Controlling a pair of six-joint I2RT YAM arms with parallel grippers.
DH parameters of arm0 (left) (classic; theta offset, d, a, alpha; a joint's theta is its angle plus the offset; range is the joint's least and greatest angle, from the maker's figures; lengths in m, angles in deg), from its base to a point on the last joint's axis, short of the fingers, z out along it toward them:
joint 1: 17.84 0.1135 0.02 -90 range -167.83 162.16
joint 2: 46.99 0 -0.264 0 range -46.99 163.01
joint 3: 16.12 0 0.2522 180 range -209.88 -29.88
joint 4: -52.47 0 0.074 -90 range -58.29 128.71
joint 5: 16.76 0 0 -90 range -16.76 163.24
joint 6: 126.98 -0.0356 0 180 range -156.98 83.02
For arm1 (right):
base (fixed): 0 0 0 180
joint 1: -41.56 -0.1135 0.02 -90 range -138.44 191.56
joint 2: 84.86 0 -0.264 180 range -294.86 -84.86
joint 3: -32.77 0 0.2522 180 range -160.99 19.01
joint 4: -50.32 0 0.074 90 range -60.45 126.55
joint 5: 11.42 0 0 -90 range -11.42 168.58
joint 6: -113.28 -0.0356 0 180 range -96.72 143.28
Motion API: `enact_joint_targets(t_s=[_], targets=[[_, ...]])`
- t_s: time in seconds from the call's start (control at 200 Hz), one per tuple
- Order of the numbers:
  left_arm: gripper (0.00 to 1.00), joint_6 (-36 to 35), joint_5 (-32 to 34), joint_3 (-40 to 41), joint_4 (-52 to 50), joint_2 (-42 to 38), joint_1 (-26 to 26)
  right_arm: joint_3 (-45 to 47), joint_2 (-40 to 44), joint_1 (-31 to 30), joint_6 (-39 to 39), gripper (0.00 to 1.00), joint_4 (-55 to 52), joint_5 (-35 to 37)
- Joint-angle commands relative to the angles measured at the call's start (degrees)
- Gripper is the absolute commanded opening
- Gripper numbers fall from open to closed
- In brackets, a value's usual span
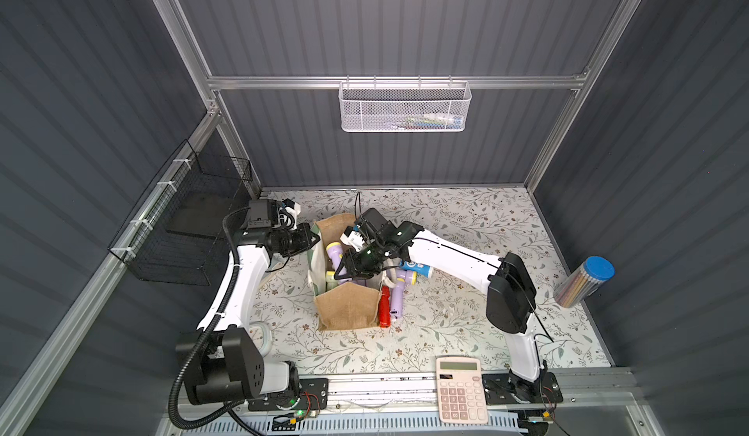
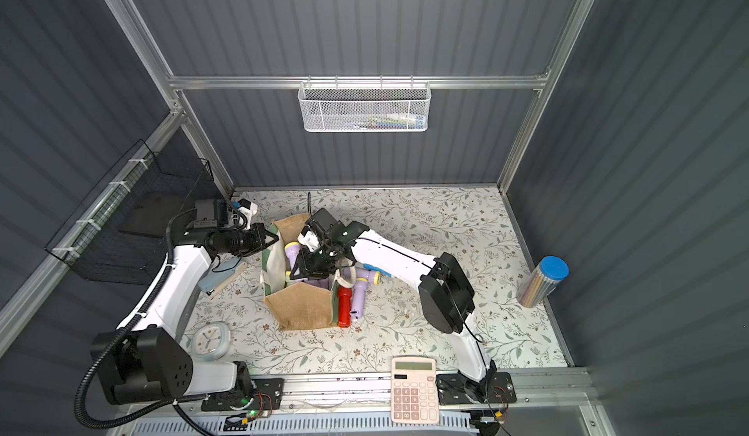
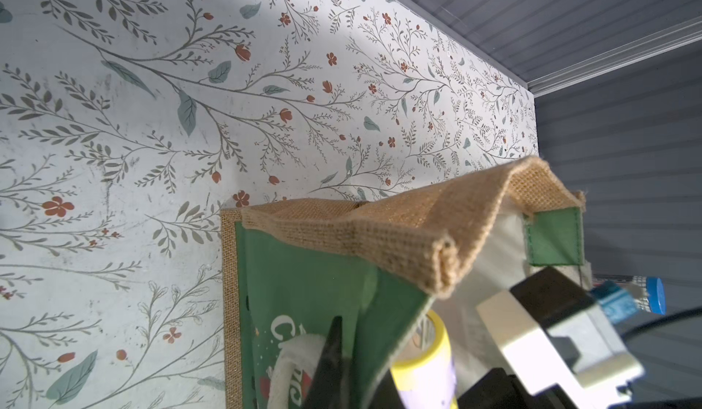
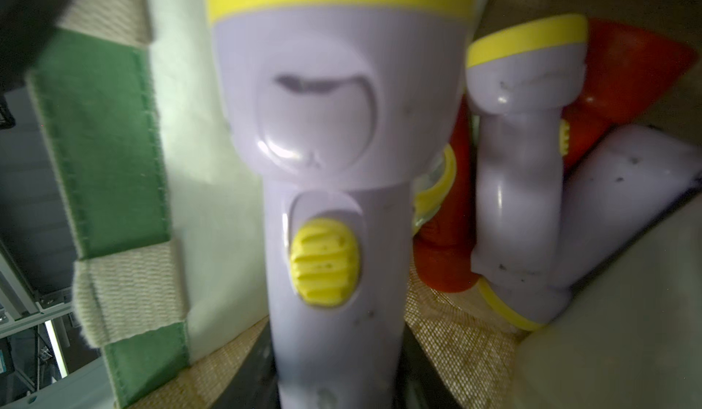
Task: Put the flashlights into the tote bags
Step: Place the flashlight in the canvas bag.
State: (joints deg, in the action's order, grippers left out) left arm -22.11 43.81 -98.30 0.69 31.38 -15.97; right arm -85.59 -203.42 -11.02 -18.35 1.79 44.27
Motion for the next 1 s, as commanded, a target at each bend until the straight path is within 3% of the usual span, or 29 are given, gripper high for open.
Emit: enact_joint_targets(t_s=[0.0,0.395,0.82,0.995], targets=[[0.01,0.92,-0.98,-0.48,0.72,-1.01,-0.02,-0.86,-1.50,-0.41,-1.57,0.19,-1.83,1.39],[0.02,0.77,-2.13,1.09,0.91,-1.64,-0.02,-7.36,-10.64,-0.86,-3.49,0.25,-7.78,6.34],[0.02,0.34,-1.26,1.11,0.49,-1.11,-0.02,-9.67,-10.46,-0.16,0.52,0.58,-7.69,5.94],[0.02,-0.04,-0.62,0.63,-0.10,-1.02,-0.02,-7.77,-6.81,0.09,3.96,0.64,-3.91,4.08]])
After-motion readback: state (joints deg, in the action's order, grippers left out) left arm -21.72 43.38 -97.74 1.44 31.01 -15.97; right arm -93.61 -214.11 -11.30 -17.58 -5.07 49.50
